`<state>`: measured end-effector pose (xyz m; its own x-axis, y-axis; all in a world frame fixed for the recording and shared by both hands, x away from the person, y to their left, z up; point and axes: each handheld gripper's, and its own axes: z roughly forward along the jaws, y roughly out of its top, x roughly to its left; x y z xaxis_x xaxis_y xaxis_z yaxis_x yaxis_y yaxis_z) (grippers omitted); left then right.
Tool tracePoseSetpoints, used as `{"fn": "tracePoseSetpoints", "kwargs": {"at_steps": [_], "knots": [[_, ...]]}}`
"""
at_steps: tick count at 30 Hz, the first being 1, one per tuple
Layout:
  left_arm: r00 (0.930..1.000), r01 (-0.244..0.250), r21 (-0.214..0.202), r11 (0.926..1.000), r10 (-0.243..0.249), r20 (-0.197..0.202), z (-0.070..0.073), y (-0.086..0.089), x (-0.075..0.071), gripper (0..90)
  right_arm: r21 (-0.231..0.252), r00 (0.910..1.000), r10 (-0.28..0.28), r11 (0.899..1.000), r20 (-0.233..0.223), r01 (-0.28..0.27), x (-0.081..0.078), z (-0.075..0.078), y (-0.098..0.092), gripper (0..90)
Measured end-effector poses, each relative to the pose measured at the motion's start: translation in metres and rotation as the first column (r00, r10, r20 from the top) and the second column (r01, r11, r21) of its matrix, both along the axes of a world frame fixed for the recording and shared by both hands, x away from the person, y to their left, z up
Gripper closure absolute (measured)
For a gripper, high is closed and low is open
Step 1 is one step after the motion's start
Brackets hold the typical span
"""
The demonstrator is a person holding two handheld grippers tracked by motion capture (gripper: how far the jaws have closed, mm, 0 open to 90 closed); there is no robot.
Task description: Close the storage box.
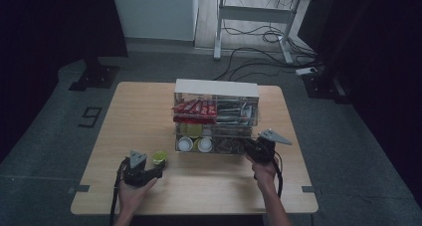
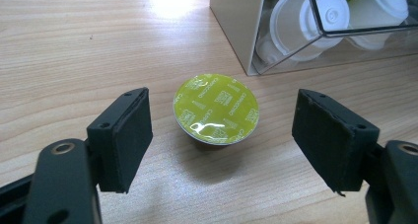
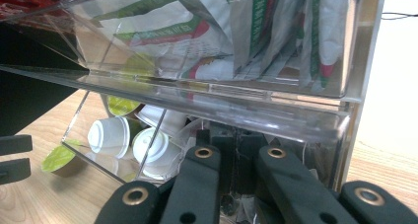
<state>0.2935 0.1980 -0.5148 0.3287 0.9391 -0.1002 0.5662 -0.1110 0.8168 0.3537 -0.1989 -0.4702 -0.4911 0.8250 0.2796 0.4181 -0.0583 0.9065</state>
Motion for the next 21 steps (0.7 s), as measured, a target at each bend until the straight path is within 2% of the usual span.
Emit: {"fn": "tracePoseSetpoints", "kwargs": {"at_steps": [8, 13, 21], "knots": [[1.0, 0.006, 0.002, 1.0, -0.006, -0.001, 0.0, 0.003, -0.001, 24.6, 0.001, 0.9999, 0.013, 1.0, 0.001, -0.013, -0.005, 0.002, 0.001, 89.4], [1.0, 0.009, -0.016, 0.9998, -0.009, 0.001, 0.002, 0.006, -0.003, 25.1, 0.001, 0.9996, 0.027, 1.0, 0.004, -0.027, -0.009, 0.002, 0.003, 89.4], [0.9998, 0.019, -0.004, 0.9998, -0.019, -0.006, -0.001, 0.003, -0.003, 25.5, -0.005, 0.9995, 0.032, 0.999, 0.003, -0.032, -0.014, 0.001, 0.004, 89.4]]}}
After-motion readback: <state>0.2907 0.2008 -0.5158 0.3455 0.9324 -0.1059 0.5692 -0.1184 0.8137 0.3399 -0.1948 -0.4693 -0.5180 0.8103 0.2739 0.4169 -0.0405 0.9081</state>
